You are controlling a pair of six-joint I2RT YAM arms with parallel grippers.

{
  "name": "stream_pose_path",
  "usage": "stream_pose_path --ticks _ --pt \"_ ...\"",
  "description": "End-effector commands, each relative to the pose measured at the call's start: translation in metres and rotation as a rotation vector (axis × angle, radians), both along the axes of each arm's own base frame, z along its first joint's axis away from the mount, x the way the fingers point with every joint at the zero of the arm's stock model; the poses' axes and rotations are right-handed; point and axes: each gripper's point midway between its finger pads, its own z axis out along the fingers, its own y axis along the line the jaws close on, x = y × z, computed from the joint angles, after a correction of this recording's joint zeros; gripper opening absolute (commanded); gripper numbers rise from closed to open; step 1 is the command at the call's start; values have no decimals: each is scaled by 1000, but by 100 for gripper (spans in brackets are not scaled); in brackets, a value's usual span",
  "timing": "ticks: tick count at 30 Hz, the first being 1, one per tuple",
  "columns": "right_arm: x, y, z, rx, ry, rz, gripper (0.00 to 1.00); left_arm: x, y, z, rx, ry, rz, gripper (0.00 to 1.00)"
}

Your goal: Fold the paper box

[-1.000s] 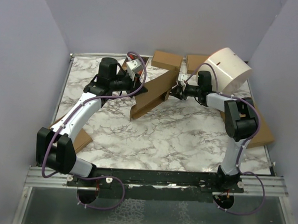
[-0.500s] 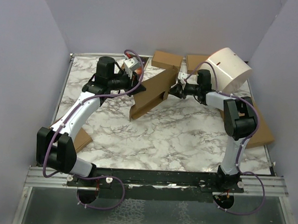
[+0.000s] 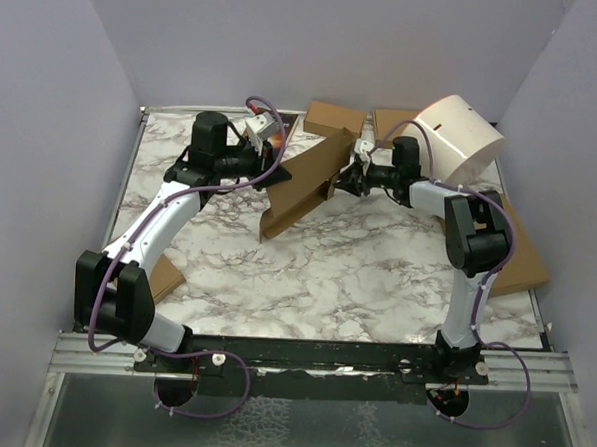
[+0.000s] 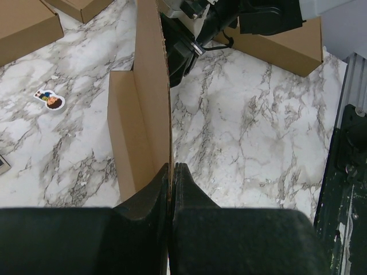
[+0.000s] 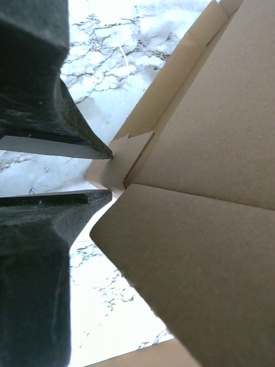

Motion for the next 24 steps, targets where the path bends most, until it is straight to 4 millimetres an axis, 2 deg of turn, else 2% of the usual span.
stream_pose_path --ticks 1,13,20,24 --pt "0 17 10 45 7 46 29 -10 -3 -24 6 107 -45 0" --pt "9 20 9 55 15 40 31 -7 -2 -28 9 122 -38 0" --pt "10 23 9 65 29 54 25 -6 0 -28 5 130 -32 0" --pt "9 24 10 69 37 68 15 -6 1 -27 0 134 -33 0"
